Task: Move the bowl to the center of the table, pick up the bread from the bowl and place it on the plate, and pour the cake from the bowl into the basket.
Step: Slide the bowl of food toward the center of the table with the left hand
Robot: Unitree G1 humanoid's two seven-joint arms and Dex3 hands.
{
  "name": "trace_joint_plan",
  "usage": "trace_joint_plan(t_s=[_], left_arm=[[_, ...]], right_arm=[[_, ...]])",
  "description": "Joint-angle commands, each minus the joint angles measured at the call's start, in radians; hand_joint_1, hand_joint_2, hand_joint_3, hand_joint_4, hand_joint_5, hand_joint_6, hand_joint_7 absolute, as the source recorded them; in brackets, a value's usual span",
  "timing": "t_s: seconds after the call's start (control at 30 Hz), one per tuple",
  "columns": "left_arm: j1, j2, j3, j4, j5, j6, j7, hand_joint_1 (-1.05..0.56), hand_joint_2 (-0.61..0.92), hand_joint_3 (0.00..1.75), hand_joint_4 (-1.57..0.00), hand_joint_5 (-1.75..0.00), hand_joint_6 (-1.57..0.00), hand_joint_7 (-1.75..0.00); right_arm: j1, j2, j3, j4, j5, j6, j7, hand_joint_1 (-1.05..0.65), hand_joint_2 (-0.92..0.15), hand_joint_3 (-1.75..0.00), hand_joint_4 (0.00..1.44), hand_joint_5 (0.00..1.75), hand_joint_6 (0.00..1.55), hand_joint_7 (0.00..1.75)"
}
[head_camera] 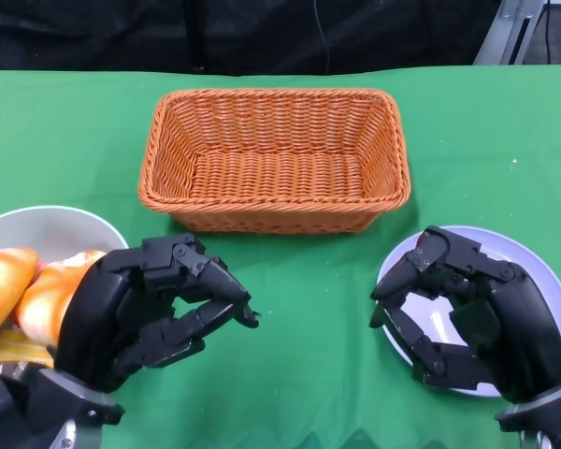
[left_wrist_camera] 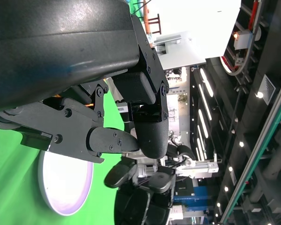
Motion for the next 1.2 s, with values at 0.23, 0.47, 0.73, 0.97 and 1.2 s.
trace_joint_plan(t_s=[0.23, 0.47, 0.73, 0.97, 1.2], left_arm=[[0.038, 0.004, 0.029, -0.035, 0.007, -0.020, 0.036, -0.16, 0.92, 0.29, -0.80, -1.22, -0.95, -0.78], [0.036, 0.008, 0.034, -0.032, 0.006, -0.026, 0.034, -0.17, 0.92, 0.29, -0.79, -1.24, -0.94, -0.78], [0.029, 0.011, 0.041, -0.024, -0.001, -0.017, 0.031, -0.17, 0.92, 0.28, -0.78, -1.24, -0.94, -0.77], [0.025, 0.009, 0.042, -0.014, 0.000, -0.022, 0.029, -0.17, 0.92, 0.28, -0.78, -1.24, -0.95, -0.78], [0.020, 0.010, 0.042, -0.002, 0.003, -0.029, 0.027, -0.18, 0.92, 0.26, -0.79, -1.23, -0.95, -0.76]], right_arm=[[0.018, -0.015, -0.021, -0.015, 0.013, 0.007, -0.005, -0.21, -0.55, -0.87, 0.71, 1.51, 0.66, 1.27], [0.020, -0.011, -0.021, -0.011, 0.002, 0.000, -0.009, -0.20, -0.55, -0.86, 0.71, 1.49, 0.65, 1.26], [0.016, -0.008, -0.017, 0.009, 0.007, -0.005, -0.001, -0.21, -0.54, -0.88, 0.71, 1.48, 0.66, 1.24], [0.015, -0.008, -0.019, 0.012, -0.003, -0.013, -0.005, -0.20, -0.54, -0.89, 0.71, 1.48, 0.66, 1.25], [0.017, -0.007, -0.018, 0.014, -0.001, -0.015, -0.005, -0.19, -0.52, -0.91, 0.71, 1.47, 0.66, 1.24]])
